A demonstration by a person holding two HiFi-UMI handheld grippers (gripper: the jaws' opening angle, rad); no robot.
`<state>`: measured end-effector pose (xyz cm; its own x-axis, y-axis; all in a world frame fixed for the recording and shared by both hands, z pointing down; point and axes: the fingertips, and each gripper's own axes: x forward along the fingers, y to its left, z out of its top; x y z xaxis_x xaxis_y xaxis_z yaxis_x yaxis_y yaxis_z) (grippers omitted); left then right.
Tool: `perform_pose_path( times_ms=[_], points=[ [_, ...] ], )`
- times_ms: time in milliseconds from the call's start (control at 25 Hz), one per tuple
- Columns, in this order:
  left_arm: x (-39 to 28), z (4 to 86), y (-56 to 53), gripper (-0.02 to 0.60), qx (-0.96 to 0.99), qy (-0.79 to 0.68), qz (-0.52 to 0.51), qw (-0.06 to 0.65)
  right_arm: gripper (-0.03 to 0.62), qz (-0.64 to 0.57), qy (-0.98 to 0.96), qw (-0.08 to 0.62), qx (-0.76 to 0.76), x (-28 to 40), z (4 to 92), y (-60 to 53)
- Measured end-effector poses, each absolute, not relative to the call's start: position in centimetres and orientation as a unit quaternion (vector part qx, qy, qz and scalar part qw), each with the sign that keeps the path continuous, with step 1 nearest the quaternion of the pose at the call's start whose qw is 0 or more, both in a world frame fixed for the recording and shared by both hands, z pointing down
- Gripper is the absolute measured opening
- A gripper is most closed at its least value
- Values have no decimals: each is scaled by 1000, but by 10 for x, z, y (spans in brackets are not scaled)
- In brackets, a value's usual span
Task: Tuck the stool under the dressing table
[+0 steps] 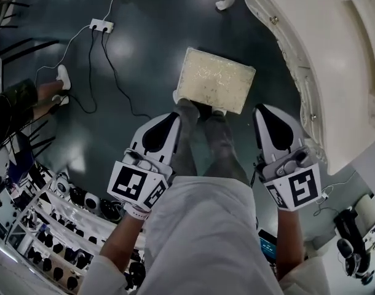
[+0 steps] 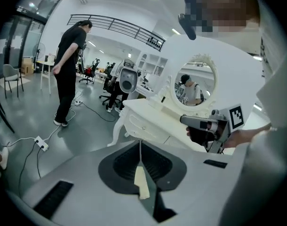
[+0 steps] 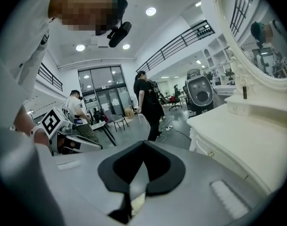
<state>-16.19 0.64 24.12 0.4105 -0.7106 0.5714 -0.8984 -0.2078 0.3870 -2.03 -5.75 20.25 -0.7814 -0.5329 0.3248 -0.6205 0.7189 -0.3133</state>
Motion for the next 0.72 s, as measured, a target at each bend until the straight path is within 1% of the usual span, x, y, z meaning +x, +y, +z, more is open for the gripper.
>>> perform_pose_path(
  times_ms=[480,600,720],
  points=[
    [-178,356,10,15,761,-487,178,390,9,239,-914,135,297,-59,269,-46],
    [-178,388,11,58,759,-477,186,401,10,249,-911,141,296,-63,285,-43],
    [-179,423,14,83,752,-469,193,421,9,257,-908,147,296,-64,301,-40]
  ],
)
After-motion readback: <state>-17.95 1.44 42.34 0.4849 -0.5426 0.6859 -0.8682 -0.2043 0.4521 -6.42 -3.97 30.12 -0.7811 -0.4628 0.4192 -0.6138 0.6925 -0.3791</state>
